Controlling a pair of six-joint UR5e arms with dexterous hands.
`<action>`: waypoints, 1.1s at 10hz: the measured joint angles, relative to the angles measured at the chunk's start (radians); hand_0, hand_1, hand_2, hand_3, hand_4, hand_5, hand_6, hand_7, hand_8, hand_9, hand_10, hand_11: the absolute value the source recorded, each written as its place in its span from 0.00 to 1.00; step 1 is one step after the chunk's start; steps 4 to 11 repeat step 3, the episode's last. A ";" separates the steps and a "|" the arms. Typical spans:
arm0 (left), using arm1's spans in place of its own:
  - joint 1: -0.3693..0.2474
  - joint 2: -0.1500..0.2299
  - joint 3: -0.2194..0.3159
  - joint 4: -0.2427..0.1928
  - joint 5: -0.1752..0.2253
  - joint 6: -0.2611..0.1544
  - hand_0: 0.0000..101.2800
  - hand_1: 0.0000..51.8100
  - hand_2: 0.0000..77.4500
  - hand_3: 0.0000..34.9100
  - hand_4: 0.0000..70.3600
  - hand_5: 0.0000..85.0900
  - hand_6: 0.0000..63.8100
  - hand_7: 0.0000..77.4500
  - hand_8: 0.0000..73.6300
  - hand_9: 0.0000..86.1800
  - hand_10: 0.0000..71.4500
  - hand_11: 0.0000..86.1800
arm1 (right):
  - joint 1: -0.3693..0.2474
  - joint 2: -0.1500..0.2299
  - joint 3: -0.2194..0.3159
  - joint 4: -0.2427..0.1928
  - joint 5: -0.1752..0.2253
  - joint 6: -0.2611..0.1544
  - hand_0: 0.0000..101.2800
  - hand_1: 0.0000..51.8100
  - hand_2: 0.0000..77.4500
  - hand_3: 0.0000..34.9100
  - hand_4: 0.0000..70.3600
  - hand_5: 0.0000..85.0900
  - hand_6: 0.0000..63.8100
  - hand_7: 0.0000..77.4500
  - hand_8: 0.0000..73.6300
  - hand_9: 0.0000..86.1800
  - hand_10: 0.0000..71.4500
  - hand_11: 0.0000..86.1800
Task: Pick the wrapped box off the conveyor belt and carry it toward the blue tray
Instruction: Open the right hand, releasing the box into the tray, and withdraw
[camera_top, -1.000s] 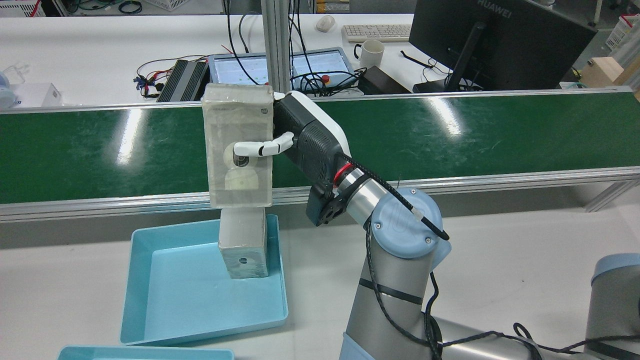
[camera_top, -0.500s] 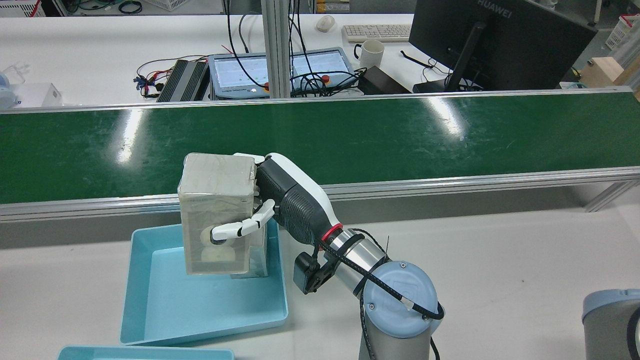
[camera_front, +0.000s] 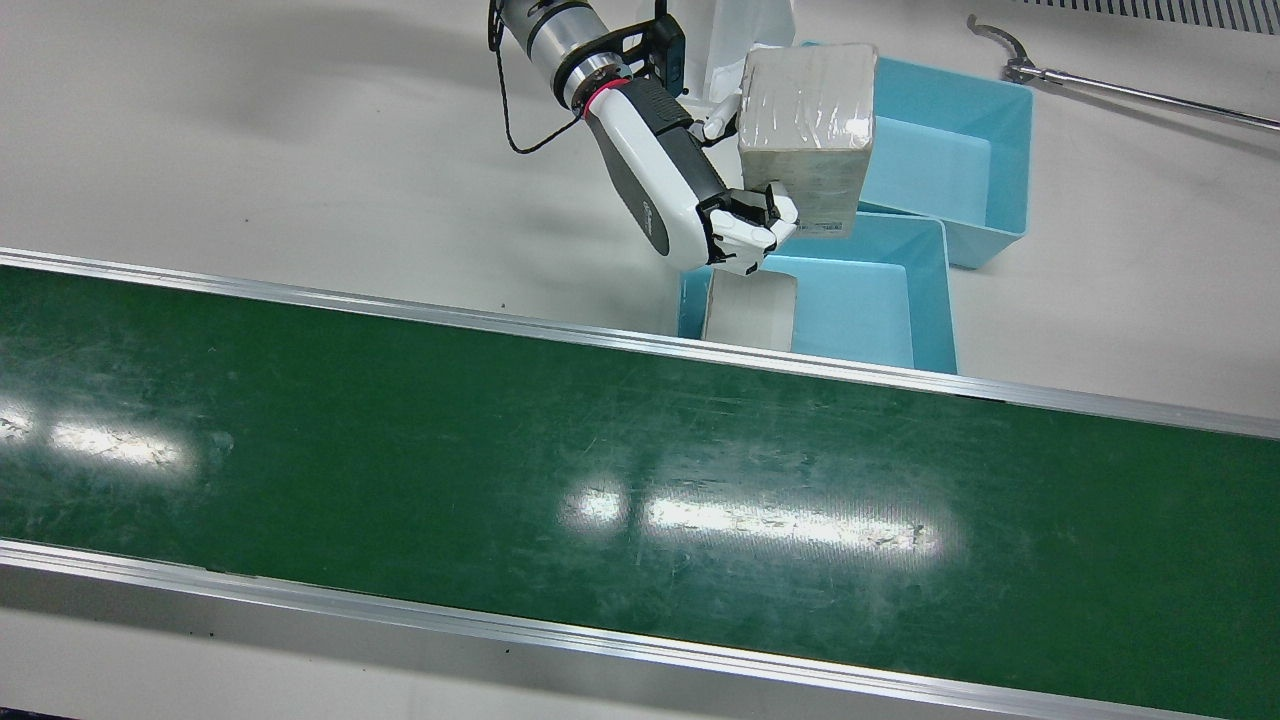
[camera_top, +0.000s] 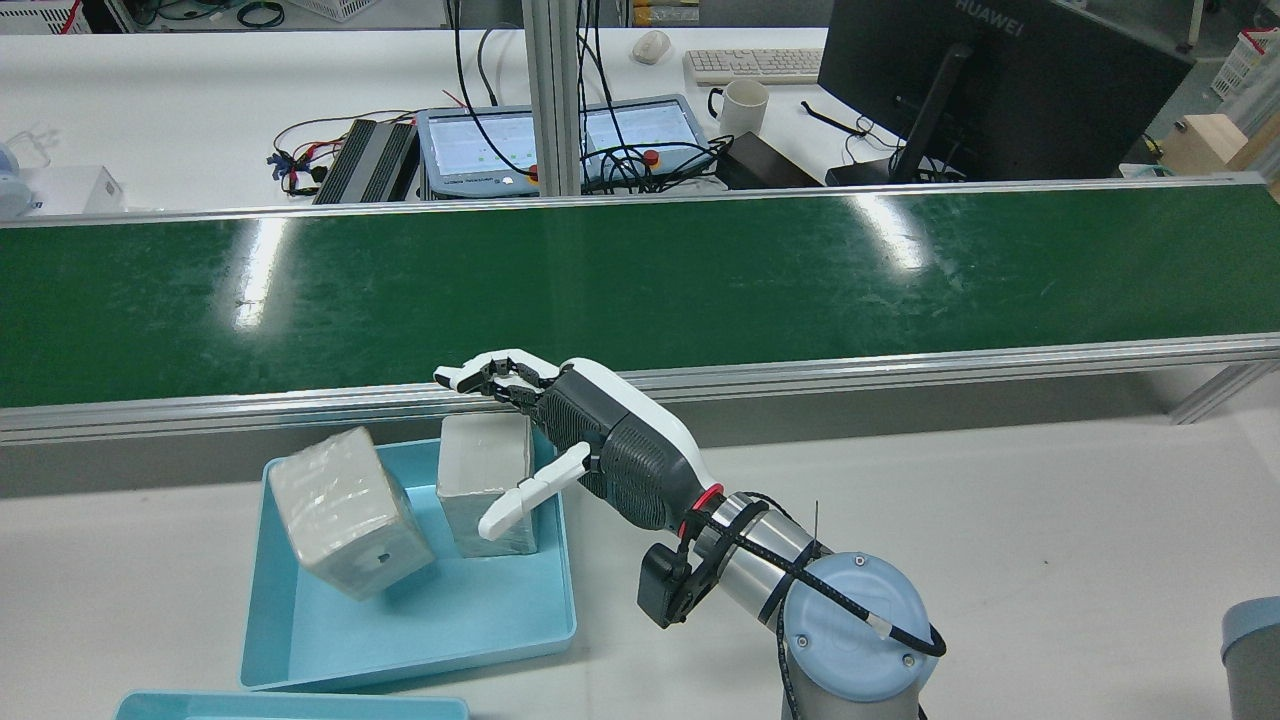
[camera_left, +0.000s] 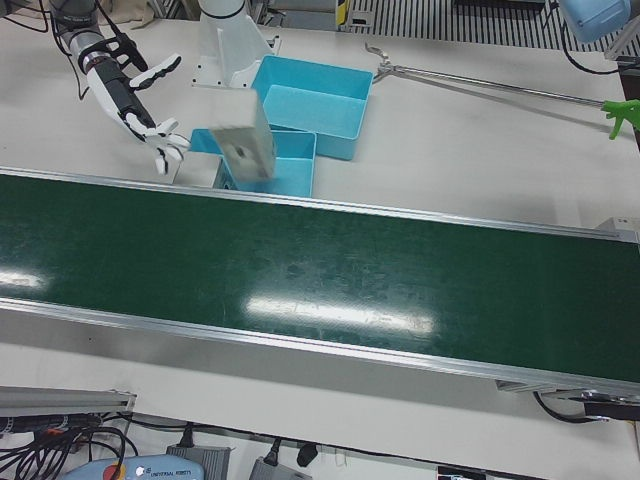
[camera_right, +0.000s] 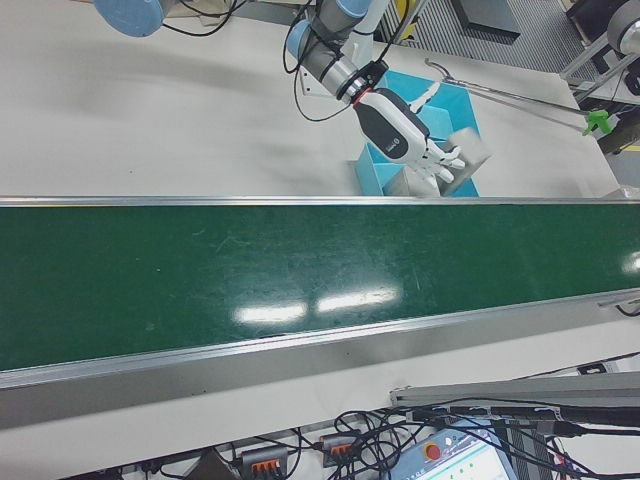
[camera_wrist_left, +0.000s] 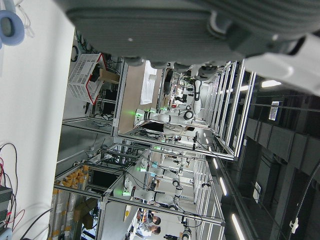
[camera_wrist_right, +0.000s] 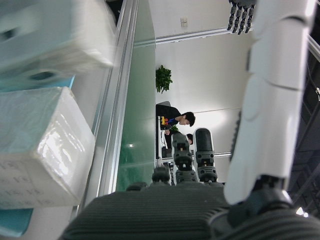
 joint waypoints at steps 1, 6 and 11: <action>0.000 0.000 0.000 0.000 0.000 0.000 0.00 0.00 0.01 0.00 0.00 0.01 0.00 0.01 0.01 0.01 0.01 0.01 | 0.009 -0.023 0.009 0.000 -0.033 0.026 0.46 0.24 0.02 0.00 0.19 0.61 0.26 0.05 0.44 0.04 0.14 0.02; 0.000 0.000 0.000 0.000 0.000 0.000 0.00 0.00 0.01 0.00 0.00 0.01 0.01 0.01 0.01 0.01 0.01 0.01 | 0.044 -0.049 0.026 -0.001 -0.108 0.061 0.46 0.23 0.02 0.02 0.05 0.16 0.00 0.05 0.00 0.01 0.00 0.01; 0.000 0.000 0.000 0.000 0.000 0.000 0.00 0.00 0.01 0.00 0.00 0.01 0.01 0.01 0.01 0.01 0.01 0.01 | 0.044 -0.049 0.026 -0.001 -0.108 0.061 0.46 0.23 0.02 0.02 0.05 0.16 0.00 0.05 0.00 0.01 0.00 0.01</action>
